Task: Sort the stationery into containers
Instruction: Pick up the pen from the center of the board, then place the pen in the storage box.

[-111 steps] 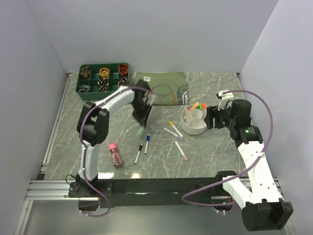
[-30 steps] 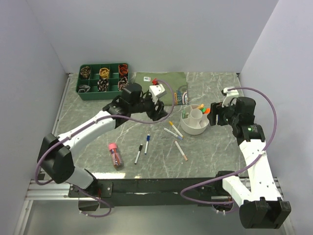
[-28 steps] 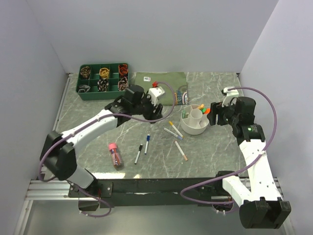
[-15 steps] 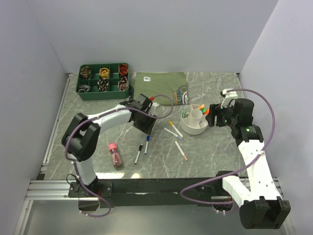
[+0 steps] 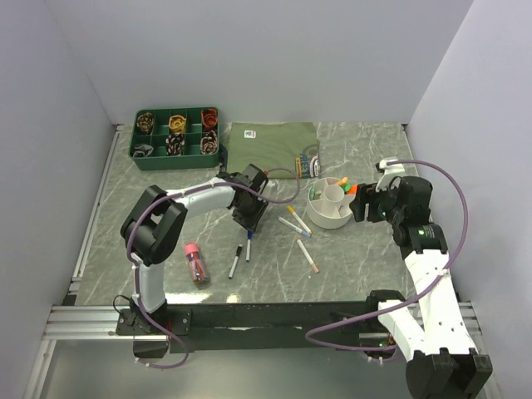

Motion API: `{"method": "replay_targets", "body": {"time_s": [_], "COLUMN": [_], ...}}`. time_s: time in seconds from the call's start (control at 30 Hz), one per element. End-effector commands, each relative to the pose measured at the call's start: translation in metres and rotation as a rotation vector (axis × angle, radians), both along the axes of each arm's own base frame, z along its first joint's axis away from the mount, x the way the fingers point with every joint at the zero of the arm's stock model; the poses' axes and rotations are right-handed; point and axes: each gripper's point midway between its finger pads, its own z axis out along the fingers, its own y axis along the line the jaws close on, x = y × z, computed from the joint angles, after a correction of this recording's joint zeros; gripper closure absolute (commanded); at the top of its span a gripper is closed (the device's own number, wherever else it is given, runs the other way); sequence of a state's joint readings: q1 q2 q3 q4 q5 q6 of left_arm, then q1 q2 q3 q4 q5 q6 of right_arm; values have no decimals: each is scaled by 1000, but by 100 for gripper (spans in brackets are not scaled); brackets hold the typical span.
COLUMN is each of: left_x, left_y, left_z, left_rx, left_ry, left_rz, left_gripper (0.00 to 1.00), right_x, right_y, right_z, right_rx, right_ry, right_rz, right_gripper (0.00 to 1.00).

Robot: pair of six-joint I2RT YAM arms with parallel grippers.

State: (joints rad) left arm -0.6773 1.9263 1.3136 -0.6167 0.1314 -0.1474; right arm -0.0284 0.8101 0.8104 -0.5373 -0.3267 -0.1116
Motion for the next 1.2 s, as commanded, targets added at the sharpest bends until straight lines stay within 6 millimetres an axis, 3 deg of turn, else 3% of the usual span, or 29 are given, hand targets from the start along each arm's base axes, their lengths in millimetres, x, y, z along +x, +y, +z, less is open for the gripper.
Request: {"method": "replay_targets", "body": {"time_s": [0.0, 0.1, 0.13, 0.2, 0.33, 0.43, 0.47, 0.5, 0.53, 0.57, 0.63, 0.67, 0.7, 0.8, 0.87, 0.9, 0.93, 1.0, 1.03, 1.07, 1.1, 1.17], "left_x": [-11, -18, -20, -25, -31, -28, -23, -27, -21, -10, 2, 16, 20, 30, 16, 10, 13, -7, -7, -11, -7, -3], "left_y": [-2, -1, -2, 1, -6, -38, -53, -62, -68, -76, -82, -92, -95, -126, -138, -141, -150, -153, -158, -162, -169, -180], "left_z": [-13, -20, -20, -20, -7, 33, 60, 72, 84, 111, 126, 152, 154, 198, 200, 233, 221, 260, 265, 269, 260, 271], "left_rx": [60, 87, 81, 79, 28, -122, -176, -216, -228, -260, -256, -282, -285, -460, -586, -681, -757, -931, -998, -1032, -1040, -1071], "left_ry": [23, 43, 46, 56, 74, 93, 79, 119, 92, 42, -2, -67, -63, -198, -214, -325, -436, -615, -731, -726, -701, -711], "left_rz": [-27, -46, -49, -65, -117, -200, -254, -275, -315, -349, -388, -397, -400, -496, -588, -647, -693, -794, -838, -838, -832, -840], "left_gripper": [74, 81, 91, 99, 99, 99, 99, 99, 99, 99, 99, 99, 99, 99, 99, 99, 99, 99, 99, 99, 99, 99], "right_x": [4, 1, 0, -1, -1, -2, -2, -2, -1, -2, 1, 3, 4, 7, 8, 8, 8, 7, 7, 7, 6, 7], "right_y": [3, 2, 1, 0, 0, -1, -1, -1, -2, -2, -4, -4, -5, -7, -9, -9, -9, -10, -11, -12, -12, -12], "right_z": [11, 10, 11, 12, 16, 16, 17, 18, 18, 18, 23, 25, 27, 31, 34, 35, 36, 36, 36, 36, 36, 37], "right_rx": [14, 3, -3, -11, -3, -9, -14, -18, -30, -35, -48, -52, -55, -57, -54, -52, -51, -55, -59, -62, -65, -67], "right_ry": [-63, -60, -66, -71, -88, -85, -82, -81, -77, -72, -78, -82, -90, -100, -108, -110, -114, -111, -108, -107, -105, -106], "right_rz": [0, 4, 4, -2, -9, -7, -4, -3, 6, 7, 7, 6, 5, -10, -26, -29, -33, -38, -41, -42, -44, -39], "right_gripper": [24, 24, 24, 24, 24, 24, 24, 24, 24, 24, 24, 24, 24, 24, 24, 24, 24, 24, 24, 24, 25, 25]}}
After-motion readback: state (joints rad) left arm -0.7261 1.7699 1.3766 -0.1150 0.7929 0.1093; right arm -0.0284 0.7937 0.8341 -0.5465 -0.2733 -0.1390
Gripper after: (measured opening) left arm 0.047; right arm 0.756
